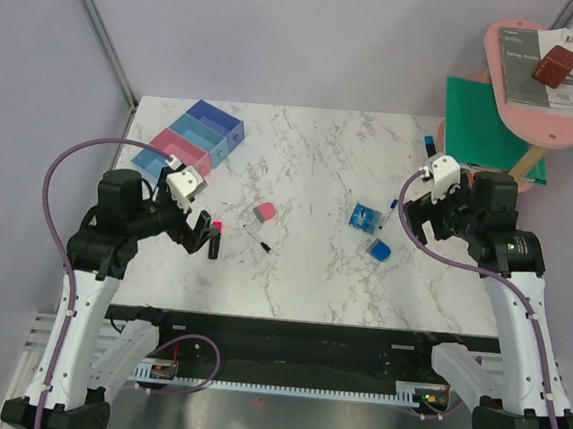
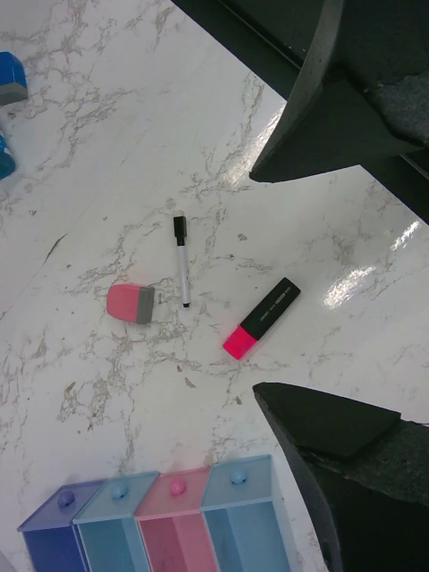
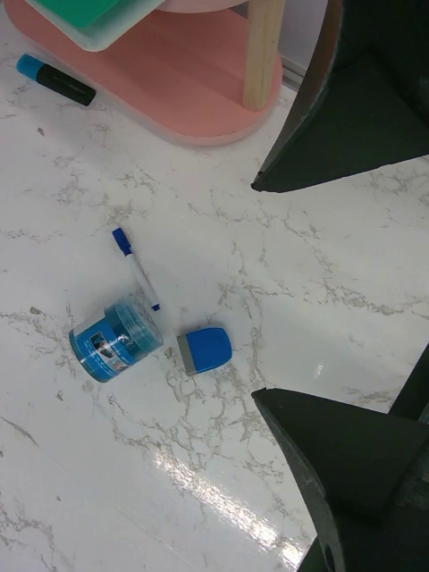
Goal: Sort the stationery into containers
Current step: Move the storage box to the center of the board.
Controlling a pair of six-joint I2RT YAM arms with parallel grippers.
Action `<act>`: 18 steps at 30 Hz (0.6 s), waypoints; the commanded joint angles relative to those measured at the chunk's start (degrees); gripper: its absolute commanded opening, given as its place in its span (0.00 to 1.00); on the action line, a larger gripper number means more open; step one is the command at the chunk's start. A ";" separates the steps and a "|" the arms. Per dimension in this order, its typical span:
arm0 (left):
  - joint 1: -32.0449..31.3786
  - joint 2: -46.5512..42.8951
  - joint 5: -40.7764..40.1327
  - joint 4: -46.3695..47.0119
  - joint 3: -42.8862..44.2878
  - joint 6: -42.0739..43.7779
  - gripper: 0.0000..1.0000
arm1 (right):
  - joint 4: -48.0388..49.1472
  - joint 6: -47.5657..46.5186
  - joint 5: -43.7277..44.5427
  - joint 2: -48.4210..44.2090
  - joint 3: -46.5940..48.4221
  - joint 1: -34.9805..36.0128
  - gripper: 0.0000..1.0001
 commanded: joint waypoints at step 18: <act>0.00 0.82 -3.71 4.17 -3.33 -4.05 0.99 | 6.05 0.83 -2.54 0.75 -0.89 -0.21 0.98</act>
